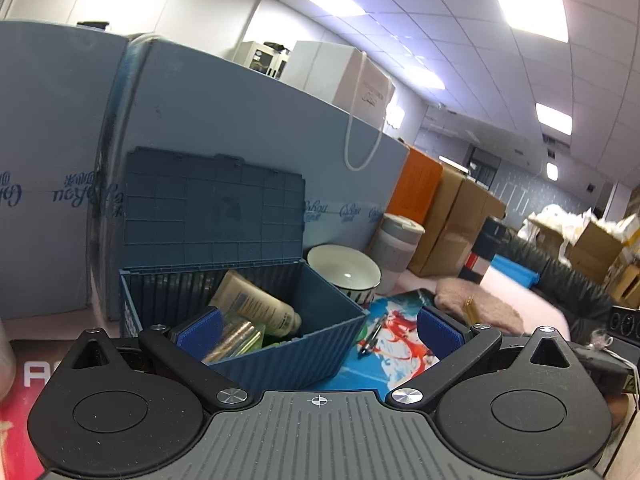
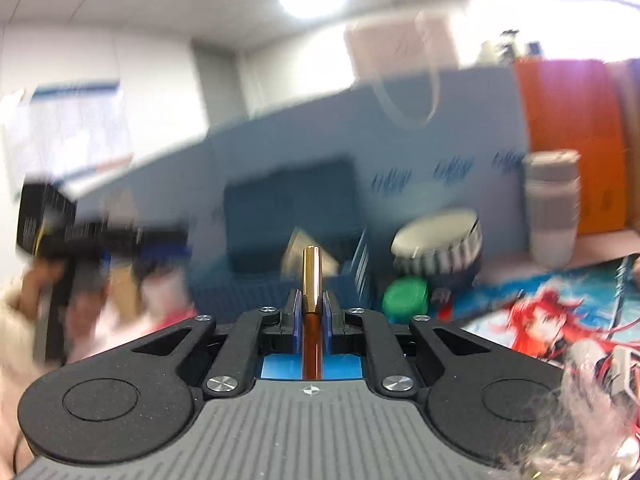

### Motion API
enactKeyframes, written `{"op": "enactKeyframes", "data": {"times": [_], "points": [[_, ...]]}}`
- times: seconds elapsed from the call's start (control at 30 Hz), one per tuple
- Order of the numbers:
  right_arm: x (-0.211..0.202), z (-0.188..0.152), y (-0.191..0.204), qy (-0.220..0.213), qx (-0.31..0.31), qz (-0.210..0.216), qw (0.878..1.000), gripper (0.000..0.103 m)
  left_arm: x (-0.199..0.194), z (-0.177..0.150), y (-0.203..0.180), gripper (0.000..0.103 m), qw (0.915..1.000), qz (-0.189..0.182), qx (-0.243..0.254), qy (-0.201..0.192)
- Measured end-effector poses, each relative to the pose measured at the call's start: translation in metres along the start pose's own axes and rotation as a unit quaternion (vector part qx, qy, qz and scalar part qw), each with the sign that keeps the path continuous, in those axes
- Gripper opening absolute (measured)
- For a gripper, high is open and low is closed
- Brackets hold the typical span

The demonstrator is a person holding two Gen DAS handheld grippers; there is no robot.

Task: Organize rigid objects
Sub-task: 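Carry the orange-and-gold pen with the right tool and release it into the box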

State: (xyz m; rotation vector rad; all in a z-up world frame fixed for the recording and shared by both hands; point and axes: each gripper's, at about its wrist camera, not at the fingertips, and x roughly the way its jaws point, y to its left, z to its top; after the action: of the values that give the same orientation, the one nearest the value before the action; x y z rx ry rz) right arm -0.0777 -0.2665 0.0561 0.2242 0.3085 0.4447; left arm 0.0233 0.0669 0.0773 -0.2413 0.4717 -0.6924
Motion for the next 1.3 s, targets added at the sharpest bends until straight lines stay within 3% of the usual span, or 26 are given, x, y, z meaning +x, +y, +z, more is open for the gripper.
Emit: {"op": "enactKeyframes", "data": {"times": [0.1, 0.23, 0.5, 0.7, 0.87, 1.07, 1.3], "points": [[0.002, 0.014, 0.014, -0.037, 0.016, -0.030, 0.999, 0.011, -0.002, 0.002, 0.008, 0.103, 0.9998, 0.003, -0.020, -0.003], [0.019, 0.030, 0.036, -0.055, 0.037, -0.061, 0.996, 0.011, -0.007, 0.006, 0.016, 0.103, 0.9991, 0.005, -0.040, -0.014], [0.085, 0.053, 0.057, -0.086, 0.124, -0.059, 0.987, 0.011, -0.028, 0.014, 0.044, 0.103, 0.9949, 0.034, -0.081, -0.049], [0.139, 0.049, 0.059, -0.126, 0.235, -0.062, 0.962, 0.011, -0.041, 0.018, 0.072, 0.103, 0.9876, 0.041, -0.133, -0.072], [0.181, 0.029, 0.071, -0.152, 0.244, -0.097, 0.953, 0.011, -0.046, 0.019, 0.088, 0.103, 0.9830, 0.053, -0.156, -0.081], [0.207, -0.003, 0.096, -0.173, 0.213, -0.176, 0.945, 0.011, -0.044, 0.018, 0.094, 0.103, 0.9821, 0.044, -0.166, -0.078], [0.225, -0.024, 0.119, -0.133, 0.163, -0.222, 0.952, 0.011, -0.041, 0.017, 0.090, 0.103, 0.9839, 0.038, -0.159, -0.071]]}}
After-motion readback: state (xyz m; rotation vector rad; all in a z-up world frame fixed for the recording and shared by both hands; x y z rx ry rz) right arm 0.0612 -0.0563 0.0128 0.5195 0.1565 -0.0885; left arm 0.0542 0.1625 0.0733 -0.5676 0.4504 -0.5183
